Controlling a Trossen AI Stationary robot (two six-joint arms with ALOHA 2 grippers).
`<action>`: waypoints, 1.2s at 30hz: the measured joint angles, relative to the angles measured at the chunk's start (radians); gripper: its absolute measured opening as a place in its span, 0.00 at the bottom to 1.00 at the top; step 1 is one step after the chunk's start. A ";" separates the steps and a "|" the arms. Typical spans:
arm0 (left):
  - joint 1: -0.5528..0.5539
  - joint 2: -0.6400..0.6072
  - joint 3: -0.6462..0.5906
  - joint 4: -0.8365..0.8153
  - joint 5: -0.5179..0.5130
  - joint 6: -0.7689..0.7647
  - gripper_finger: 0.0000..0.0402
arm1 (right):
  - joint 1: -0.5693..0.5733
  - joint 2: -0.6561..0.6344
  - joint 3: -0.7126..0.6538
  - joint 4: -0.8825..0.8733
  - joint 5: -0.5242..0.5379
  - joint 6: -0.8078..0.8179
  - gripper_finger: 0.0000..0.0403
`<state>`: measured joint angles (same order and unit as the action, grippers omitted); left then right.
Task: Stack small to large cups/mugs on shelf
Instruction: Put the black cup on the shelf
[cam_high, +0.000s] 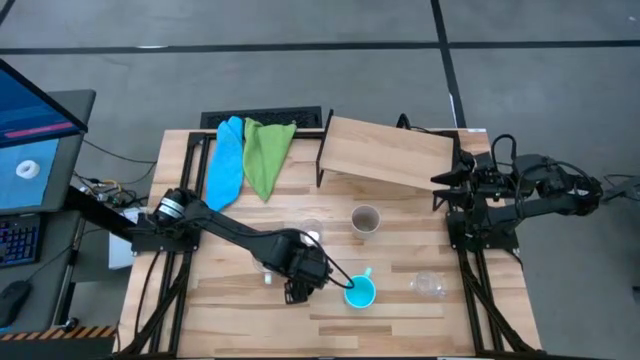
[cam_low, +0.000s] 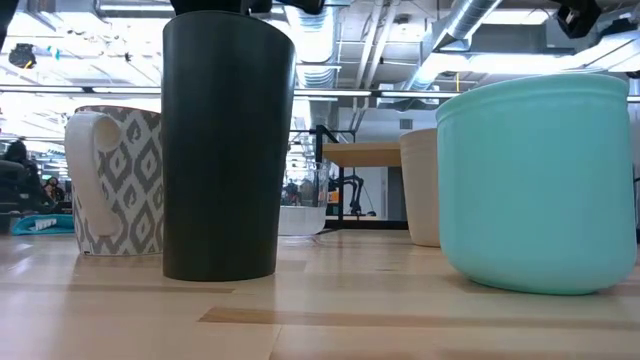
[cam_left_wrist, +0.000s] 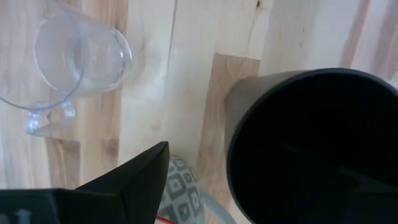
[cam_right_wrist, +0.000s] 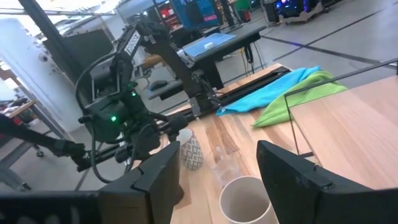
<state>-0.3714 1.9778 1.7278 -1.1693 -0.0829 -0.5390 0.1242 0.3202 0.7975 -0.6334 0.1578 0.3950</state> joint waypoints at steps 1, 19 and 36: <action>0.000 0.001 0.007 -0.009 0.003 -0.005 0.65 | 0.000 0.000 0.000 0.000 0.000 0.000 0.58; 0.008 0.001 0.037 -0.028 0.048 -0.028 0.02 | 0.000 0.000 0.000 0.000 0.000 -0.002 0.58; 0.033 -0.007 0.474 -0.123 0.106 -0.072 0.00 | 0.000 0.000 0.000 0.000 0.000 -0.003 0.58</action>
<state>-0.3387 1.9709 2.2022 -1.2921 0.0228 -0.6109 0.1242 0.3203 0.7975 -0.6338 0.1574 0.3920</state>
